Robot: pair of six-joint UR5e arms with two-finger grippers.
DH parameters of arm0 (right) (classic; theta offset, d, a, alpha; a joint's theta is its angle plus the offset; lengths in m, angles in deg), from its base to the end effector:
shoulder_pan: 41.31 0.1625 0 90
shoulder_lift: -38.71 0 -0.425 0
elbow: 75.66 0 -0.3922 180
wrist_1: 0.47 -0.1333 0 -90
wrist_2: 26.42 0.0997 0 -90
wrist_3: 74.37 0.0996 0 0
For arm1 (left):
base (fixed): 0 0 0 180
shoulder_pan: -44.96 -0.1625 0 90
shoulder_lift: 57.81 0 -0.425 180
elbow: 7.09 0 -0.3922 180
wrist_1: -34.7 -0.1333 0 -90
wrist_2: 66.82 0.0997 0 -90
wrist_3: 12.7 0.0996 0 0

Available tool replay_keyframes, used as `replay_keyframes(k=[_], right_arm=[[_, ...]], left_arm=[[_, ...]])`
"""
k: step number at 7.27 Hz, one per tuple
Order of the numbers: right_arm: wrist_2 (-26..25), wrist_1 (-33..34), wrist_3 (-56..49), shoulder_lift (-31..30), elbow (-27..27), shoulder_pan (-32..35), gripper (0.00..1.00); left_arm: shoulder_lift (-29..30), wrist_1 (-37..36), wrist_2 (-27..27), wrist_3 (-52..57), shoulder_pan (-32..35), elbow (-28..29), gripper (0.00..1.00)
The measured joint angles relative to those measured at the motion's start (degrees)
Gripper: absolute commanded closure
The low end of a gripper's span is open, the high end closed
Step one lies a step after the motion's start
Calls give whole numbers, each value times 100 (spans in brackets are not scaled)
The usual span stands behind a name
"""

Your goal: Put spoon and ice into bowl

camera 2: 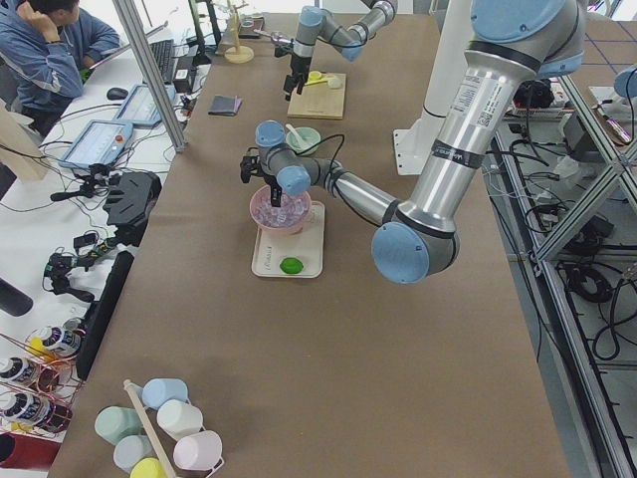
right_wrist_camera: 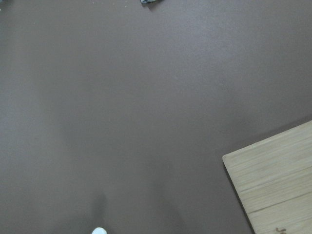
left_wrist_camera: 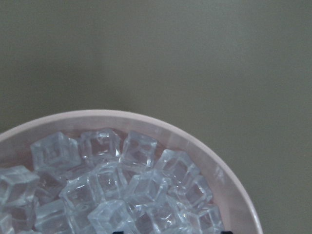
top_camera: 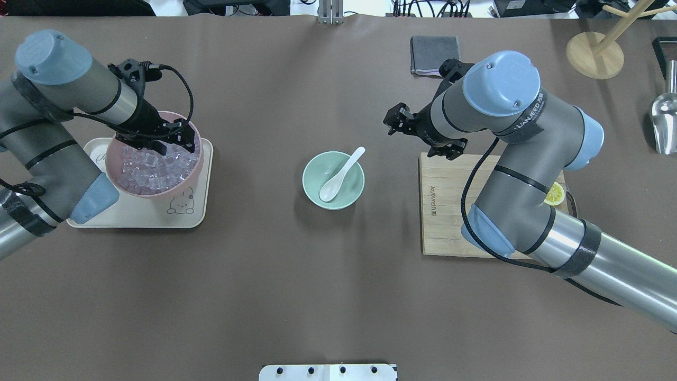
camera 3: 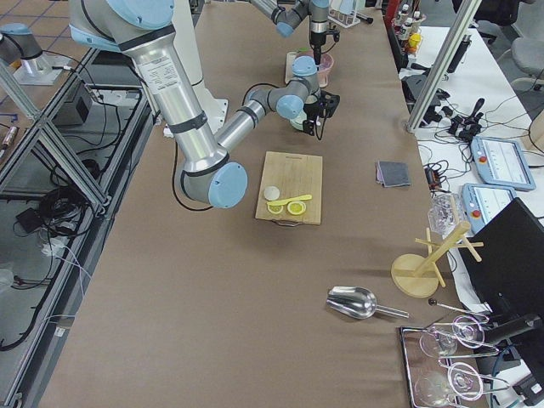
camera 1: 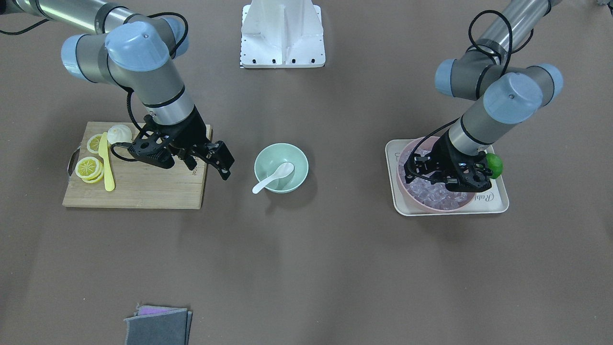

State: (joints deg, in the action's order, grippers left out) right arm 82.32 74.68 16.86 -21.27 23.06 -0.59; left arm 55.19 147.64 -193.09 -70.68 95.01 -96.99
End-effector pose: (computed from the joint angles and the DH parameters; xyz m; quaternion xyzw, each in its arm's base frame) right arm -0.4293 -0.5032 0.2608 0.0135 -0.4677 0.2467 0.8486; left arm 0.3632 -0.5494 0.3855 0.0267 0.4674 -0.0174 0.8835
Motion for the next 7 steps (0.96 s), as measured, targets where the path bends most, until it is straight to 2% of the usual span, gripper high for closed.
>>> replay_keyframes(k=[2,5,7], right_arm=[[123,5,-75,-35,12,116,0],[821,148,-1055,-467,298,681,0],[1060,180,-1391,-655,407,895,0]], left_arm=[[2,0,-105,-1,-16,8,33],[0,-5,-204,5,-21,16,34],[18,-7,-226,6,-44,58,35]])
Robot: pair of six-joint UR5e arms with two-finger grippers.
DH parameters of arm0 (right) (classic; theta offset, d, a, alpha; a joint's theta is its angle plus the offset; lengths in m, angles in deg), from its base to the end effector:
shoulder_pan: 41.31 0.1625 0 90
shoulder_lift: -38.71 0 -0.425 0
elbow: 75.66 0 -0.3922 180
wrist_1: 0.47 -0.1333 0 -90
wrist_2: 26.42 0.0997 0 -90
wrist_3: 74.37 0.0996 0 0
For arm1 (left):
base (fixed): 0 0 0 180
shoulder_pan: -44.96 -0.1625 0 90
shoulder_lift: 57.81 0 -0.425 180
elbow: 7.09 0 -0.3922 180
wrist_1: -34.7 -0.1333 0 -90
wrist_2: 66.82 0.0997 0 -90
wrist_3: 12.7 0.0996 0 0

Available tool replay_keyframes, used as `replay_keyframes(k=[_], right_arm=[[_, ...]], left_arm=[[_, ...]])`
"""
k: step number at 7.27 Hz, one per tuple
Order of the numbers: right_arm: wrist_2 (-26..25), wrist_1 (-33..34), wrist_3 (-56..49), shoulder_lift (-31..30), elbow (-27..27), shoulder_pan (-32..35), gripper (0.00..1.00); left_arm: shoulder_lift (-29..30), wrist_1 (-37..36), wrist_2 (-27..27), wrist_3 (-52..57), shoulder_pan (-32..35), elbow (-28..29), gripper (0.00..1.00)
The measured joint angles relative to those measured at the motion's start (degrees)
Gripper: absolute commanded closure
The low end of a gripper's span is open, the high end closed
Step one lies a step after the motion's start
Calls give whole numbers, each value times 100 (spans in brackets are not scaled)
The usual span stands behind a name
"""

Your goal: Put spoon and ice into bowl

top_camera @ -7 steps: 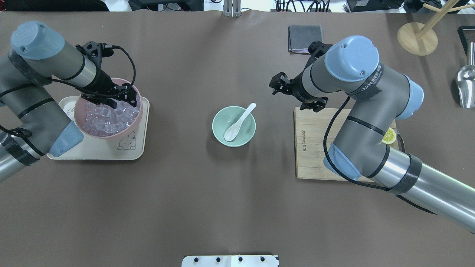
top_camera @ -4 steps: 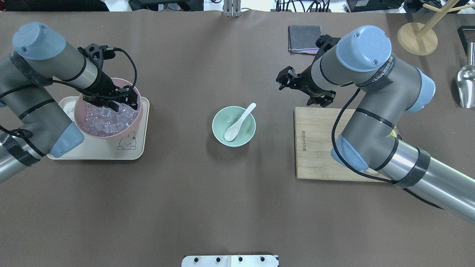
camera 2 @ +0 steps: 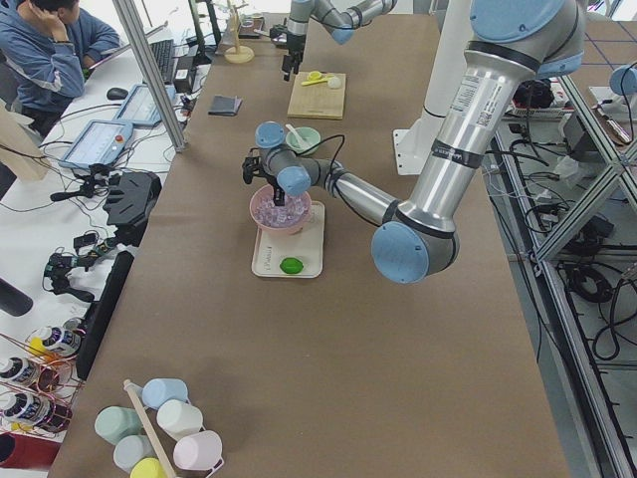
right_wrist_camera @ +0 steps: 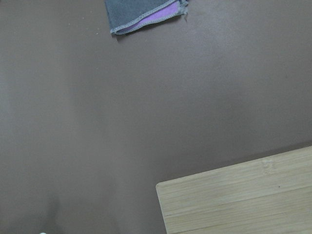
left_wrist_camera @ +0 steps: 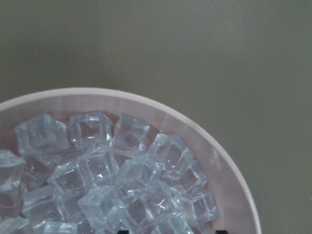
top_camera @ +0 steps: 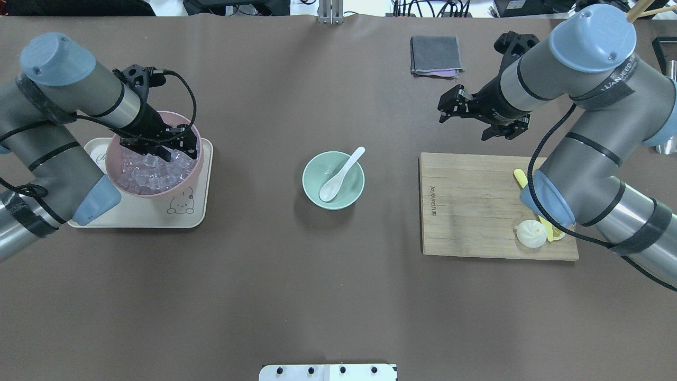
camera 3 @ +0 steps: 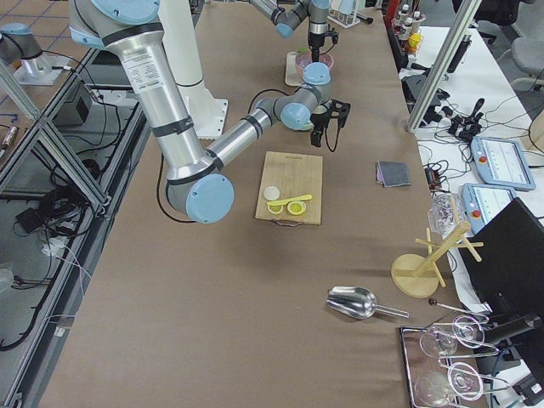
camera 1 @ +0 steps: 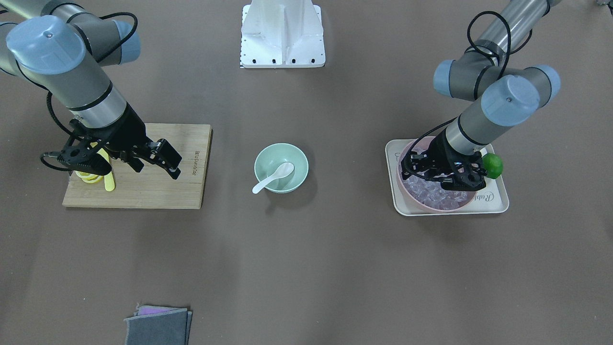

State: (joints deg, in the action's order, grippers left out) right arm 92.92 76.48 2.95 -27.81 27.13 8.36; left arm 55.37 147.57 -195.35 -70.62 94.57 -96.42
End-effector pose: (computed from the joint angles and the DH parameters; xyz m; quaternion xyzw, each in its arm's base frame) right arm -0.3345 -0.5246 0.3013 0.0120 -0.4645 0.1787 0.8673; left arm 0.3702 -0.5451 0.3868 0.0079 0.4746 -0.0069 0.8802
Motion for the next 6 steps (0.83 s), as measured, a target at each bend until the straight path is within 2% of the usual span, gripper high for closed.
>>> replay_keyframes(k=[1,2,3,6], right_arm=[[53,3,-37,-31,15,47,0],[125,4,-109,-67,18,113,0],[268,5,-283,-134,24,240,0],[564,11,-648,-317,31,535,0]], left_arm=[[12,2,-4,0,-19,23,42],[19,0,-5,0,-34,33,75],[24,-1,-5,0,-42,34,100],[41,-2,-76,23,-44,12,100]])
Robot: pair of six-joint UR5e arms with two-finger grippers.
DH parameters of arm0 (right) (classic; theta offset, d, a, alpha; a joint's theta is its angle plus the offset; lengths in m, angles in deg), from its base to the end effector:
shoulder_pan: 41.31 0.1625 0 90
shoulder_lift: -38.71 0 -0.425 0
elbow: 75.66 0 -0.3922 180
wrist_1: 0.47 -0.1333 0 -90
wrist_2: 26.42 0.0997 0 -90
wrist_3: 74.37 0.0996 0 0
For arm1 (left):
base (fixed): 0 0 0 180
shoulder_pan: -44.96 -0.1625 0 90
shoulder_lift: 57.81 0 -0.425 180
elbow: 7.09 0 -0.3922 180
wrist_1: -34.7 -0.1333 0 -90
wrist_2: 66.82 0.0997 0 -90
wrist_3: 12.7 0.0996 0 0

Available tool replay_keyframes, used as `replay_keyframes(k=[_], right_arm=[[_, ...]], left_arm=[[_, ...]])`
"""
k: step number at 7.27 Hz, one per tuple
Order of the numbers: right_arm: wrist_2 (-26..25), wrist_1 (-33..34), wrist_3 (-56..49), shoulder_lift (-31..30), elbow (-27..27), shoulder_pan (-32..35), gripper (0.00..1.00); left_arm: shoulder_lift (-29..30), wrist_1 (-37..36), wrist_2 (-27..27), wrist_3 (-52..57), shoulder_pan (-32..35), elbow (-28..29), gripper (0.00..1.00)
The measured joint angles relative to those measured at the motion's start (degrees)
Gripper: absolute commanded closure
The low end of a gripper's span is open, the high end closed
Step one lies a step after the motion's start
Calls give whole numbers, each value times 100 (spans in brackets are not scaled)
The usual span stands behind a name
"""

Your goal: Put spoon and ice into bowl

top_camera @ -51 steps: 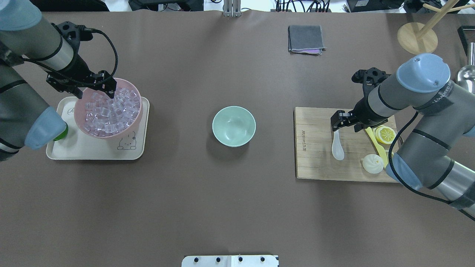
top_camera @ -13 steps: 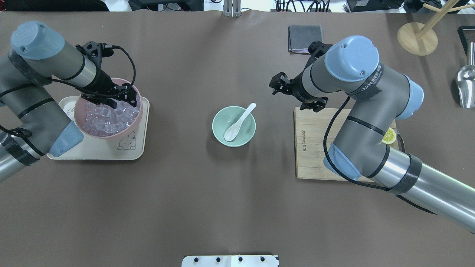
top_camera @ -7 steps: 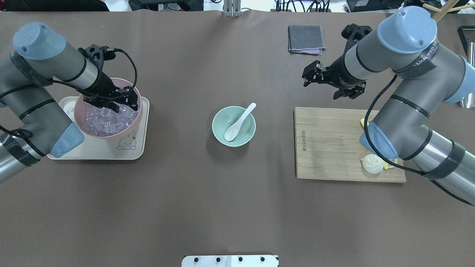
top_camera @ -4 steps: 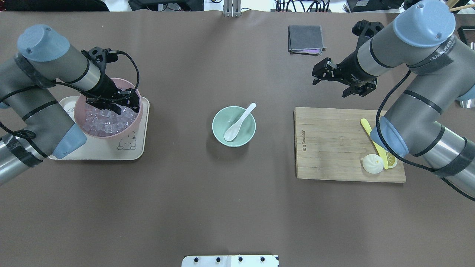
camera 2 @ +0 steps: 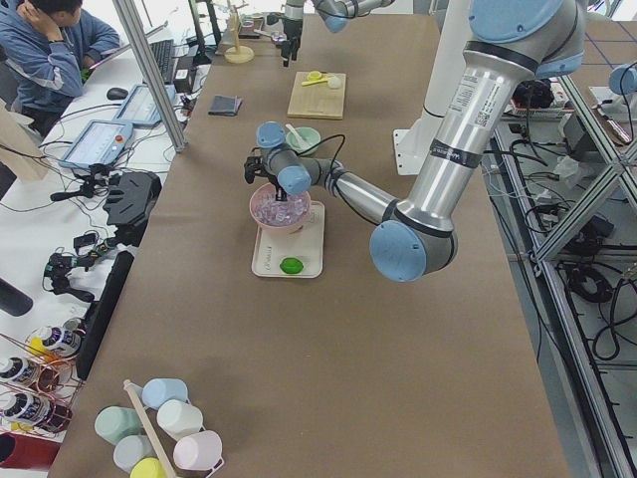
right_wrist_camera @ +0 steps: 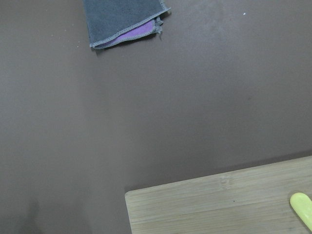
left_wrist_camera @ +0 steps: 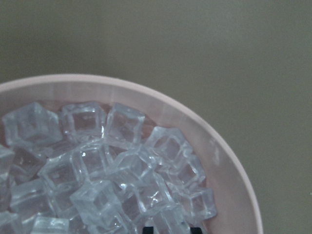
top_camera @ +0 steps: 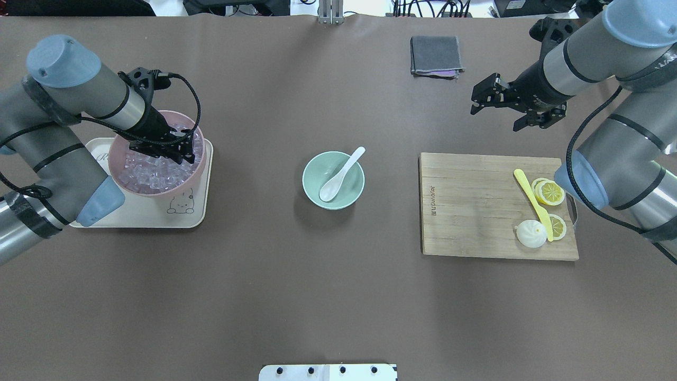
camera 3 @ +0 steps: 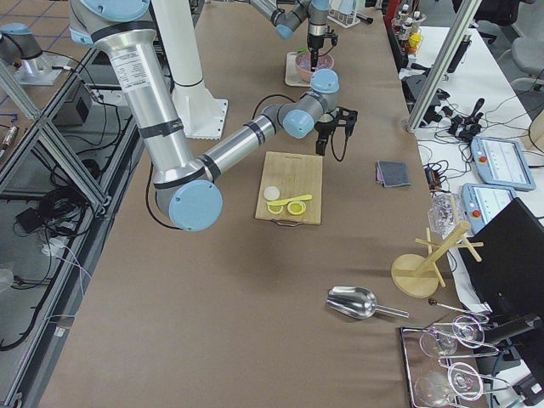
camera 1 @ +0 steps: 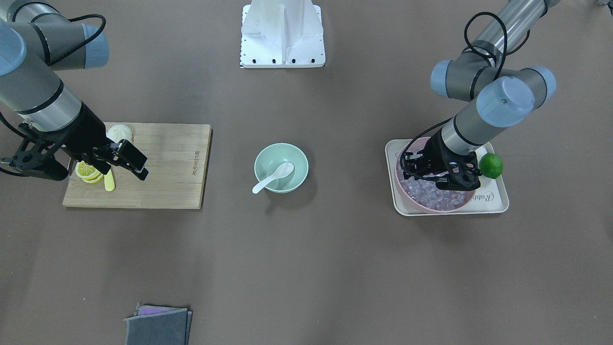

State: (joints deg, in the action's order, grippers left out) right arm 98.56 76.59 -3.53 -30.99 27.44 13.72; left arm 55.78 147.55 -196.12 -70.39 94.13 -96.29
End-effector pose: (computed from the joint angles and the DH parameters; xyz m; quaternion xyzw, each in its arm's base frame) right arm -0.2830 -0.5376 0.3294 0.0060 -0.4660 0.1575 0.8706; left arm 0.3761 -0.5426 0.3827 0.0035 0.4790 0.0018 0.8778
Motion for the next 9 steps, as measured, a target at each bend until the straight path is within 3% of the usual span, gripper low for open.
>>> replay_keyframes(k=[4,5,6,7,9], right_arm=[[26,-6,-30,-83,28,34,0],[24,-6,-28,-93,47,37,0],[18,-6,-27,-112,88,38,0],[10,-6,-26,-132,125,37,0],[-11,-6,-26,-146,145,31,0]], left_arm=[[44,16,-163,1,41,-20,100],[45,17,-209,-1,63,-29,96],[40,0,-265,-1,93,-65,58],[26,-33,-338,-1,136,-125,51],[-11,-62,-381,-13,168,-163,51]])
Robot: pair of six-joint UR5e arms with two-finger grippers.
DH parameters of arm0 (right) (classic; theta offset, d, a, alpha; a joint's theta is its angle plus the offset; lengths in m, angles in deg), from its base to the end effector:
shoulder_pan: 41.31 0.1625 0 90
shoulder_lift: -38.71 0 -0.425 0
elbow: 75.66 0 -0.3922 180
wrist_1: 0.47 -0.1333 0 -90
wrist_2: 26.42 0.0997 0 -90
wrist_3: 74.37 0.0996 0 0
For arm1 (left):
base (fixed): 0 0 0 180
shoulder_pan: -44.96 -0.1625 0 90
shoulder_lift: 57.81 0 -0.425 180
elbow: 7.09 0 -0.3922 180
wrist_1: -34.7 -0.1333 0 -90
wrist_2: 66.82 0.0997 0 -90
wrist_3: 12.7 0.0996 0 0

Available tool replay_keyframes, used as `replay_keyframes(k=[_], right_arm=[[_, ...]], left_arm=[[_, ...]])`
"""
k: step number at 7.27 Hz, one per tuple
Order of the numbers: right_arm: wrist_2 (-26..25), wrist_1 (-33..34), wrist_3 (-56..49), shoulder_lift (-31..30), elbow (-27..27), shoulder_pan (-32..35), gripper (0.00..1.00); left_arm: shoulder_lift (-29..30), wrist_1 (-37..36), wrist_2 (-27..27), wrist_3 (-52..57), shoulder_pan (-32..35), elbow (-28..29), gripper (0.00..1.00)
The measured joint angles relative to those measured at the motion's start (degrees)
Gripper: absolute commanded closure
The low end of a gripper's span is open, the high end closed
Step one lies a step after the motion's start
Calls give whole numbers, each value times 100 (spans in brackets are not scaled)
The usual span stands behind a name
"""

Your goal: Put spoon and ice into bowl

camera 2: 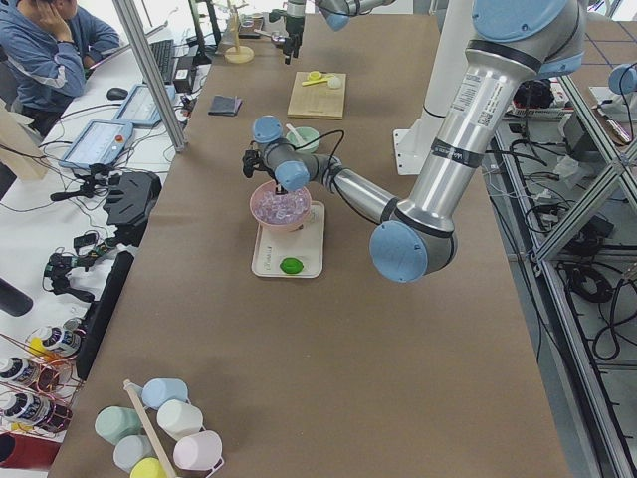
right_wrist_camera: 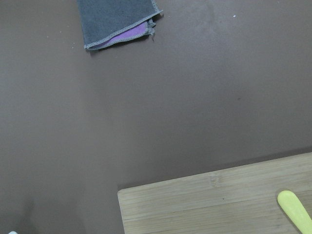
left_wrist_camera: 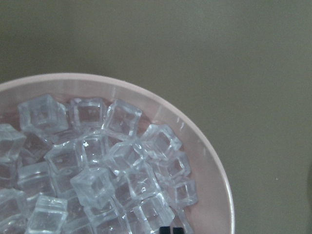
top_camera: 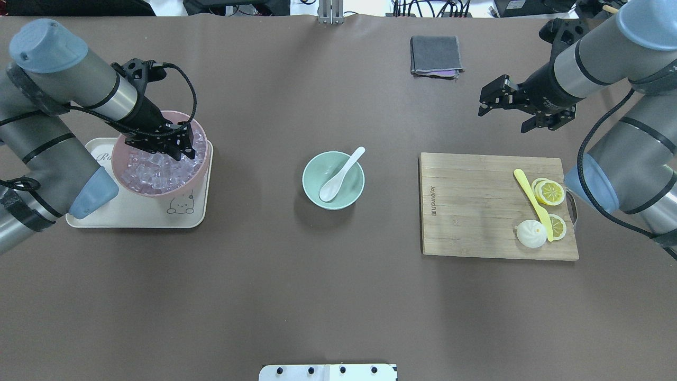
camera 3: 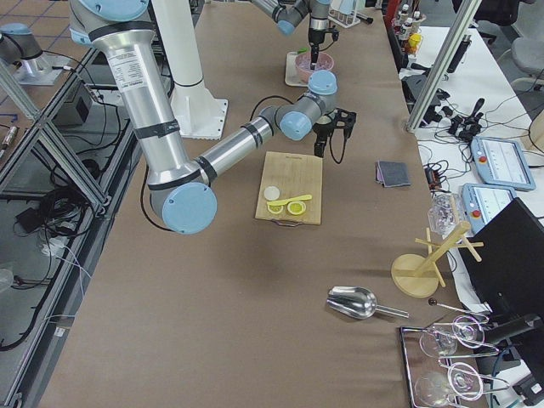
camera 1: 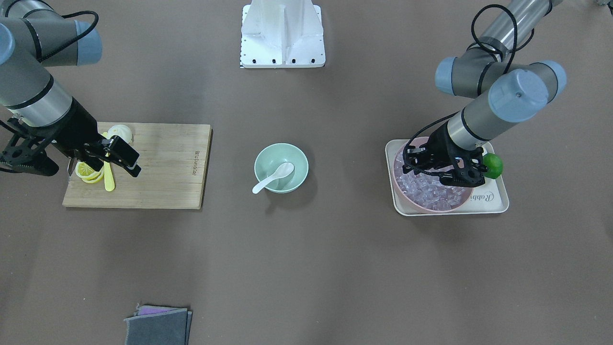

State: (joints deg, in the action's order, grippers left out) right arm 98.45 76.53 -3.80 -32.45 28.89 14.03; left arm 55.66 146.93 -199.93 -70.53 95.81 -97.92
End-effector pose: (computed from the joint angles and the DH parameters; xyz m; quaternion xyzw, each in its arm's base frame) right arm -0.2742 -0.5309 0.3331 0.0093 -0.4658 0.1581 0.8706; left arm 0.3586 -0.5438 0.3686 -0.0093 0.4988 0.0045 0.8667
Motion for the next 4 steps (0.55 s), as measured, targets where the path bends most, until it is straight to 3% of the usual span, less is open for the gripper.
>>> replay_keyframes(k=[4], right_arm=[[4,0,-90,-42,-23,-4,0]], left_arm=[[-71,-2,43,1,-87,61,55]])
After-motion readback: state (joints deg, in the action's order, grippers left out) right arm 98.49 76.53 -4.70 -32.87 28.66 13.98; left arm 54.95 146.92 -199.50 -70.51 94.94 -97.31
